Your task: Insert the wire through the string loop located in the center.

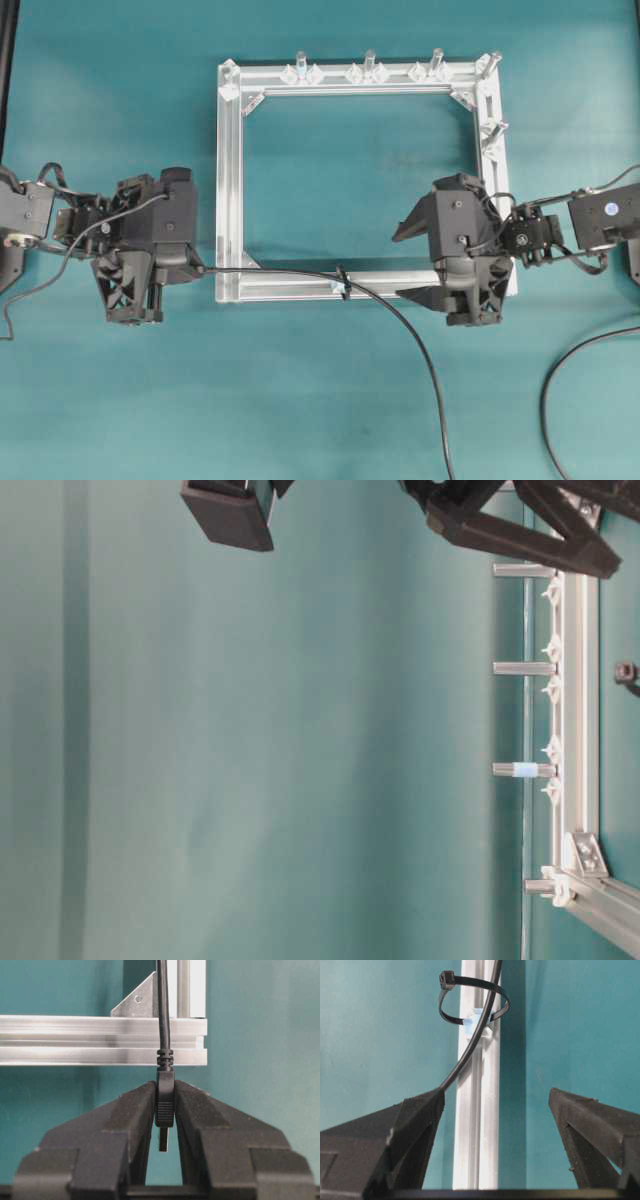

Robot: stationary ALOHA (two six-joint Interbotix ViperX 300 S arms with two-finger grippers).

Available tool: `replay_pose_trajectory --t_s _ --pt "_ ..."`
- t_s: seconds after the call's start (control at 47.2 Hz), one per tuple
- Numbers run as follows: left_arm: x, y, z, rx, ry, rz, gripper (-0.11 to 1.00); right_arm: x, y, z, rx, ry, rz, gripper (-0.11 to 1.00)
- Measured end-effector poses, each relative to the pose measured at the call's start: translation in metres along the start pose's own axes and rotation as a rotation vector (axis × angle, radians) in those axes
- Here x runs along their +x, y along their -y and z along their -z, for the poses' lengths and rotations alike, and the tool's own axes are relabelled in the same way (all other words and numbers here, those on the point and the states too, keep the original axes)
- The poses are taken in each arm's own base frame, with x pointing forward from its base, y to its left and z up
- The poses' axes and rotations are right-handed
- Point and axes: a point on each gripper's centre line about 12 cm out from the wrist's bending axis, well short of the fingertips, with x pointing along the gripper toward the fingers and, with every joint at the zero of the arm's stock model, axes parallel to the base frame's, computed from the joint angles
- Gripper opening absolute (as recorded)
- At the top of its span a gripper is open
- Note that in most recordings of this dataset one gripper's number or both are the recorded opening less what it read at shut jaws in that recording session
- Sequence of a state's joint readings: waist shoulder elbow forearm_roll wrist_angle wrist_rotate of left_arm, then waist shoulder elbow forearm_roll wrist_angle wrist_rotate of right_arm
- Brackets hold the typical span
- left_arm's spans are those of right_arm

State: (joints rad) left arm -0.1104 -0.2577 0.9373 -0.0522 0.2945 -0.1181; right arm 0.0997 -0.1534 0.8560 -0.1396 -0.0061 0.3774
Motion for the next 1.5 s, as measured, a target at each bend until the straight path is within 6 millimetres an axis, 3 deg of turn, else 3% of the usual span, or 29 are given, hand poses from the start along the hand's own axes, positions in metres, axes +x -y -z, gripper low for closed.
replay_pose_trajectory --t_s 0.275,0.55,0.783,0.91,1.143,1.503 --pt "0.001 0.000 0.002 0.000 -0.005 0.000 0.16 0.000 0.000 0.000 0.000 -0.001 0.001 0.88" --pt "0.005 -0.001 0.022 0.005 -0.049 -0.003 0.16 0.000 0.000 0.000 0.000 -0.001 0.001 0.88" --pt "0.006 -0.001 0.025 0.002 -0.021 0.001 0.16 0.000 0.000 0.000 0.001 -0.002 -0.001 0.88" --pt "0.014 -0.001 0.028 -0.013 -0.028 0.000 0.16 0.000 0.000 0.000 0.002 -0.001 0.001 0.88" --pt "0.039 0.012 0.027 0.011 -0.072 0.015 0.14 0.000 0.000 0.000 0.003 0.000 0.000 0.88" --pt "0.035 0.020 0.027 0.032 -0.064 0.033 0.14 0.000 -0.001 0.000 0.004 -0.002 0.000 0.88"
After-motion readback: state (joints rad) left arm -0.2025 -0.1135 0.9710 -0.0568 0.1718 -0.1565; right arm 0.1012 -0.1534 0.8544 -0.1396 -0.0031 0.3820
